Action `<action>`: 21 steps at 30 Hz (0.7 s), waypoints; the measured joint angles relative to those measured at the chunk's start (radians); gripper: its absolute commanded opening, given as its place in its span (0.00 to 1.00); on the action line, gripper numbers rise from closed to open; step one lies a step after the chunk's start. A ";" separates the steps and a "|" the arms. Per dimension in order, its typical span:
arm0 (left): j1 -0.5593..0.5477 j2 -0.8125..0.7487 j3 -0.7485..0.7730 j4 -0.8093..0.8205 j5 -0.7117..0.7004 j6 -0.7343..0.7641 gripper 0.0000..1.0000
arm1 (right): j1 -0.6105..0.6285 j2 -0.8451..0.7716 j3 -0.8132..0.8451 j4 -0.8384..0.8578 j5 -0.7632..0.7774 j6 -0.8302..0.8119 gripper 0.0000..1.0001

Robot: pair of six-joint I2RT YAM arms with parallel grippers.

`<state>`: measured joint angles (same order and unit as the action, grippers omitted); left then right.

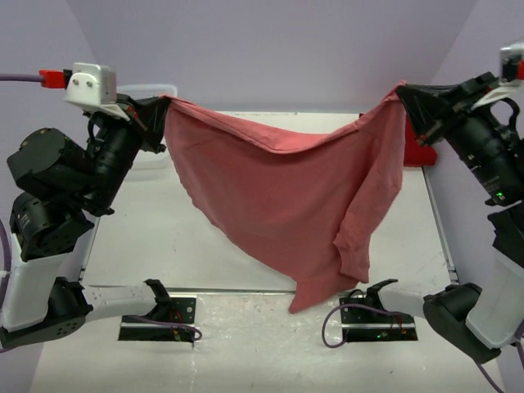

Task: Fold and stack the t-shirts
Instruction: Flatten out the tshirt

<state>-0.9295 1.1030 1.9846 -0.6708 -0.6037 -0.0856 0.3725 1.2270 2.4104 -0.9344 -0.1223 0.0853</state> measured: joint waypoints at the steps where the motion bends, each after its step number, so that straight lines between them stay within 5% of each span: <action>1: 0.000 0.005 0.000 -0.007 -0.003 -0.001 0.00 | 0.000 0.007 -0.013 -0.004 0.000 0.000 0.00; 9: 0.000 -0.006 -0.054 -0.052 -0.005 -0.053 0.00 | 0.000 -0.080 -0.175 -0.010 -0.120 0.041 0.00; 14: 0.001 -0.033 -0.211 -0.070 -0.059 -0.148 0.00 | 0.110 -0.182 -0.579 0.199 -0.171 0.114 0.00; 21: 0.004 0.087 -0.573 -0.082 -0.062 -0.321 0.00 | 0.258 0.112 -1.032 0.346 -0.125 0.168 0.00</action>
<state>-0.9257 1.1904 1.4113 -0.7525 -0.6655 -0.4068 0.6308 1.3388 1.3785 -0.5880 -0.2474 0.2535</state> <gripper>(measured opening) 0.010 0.006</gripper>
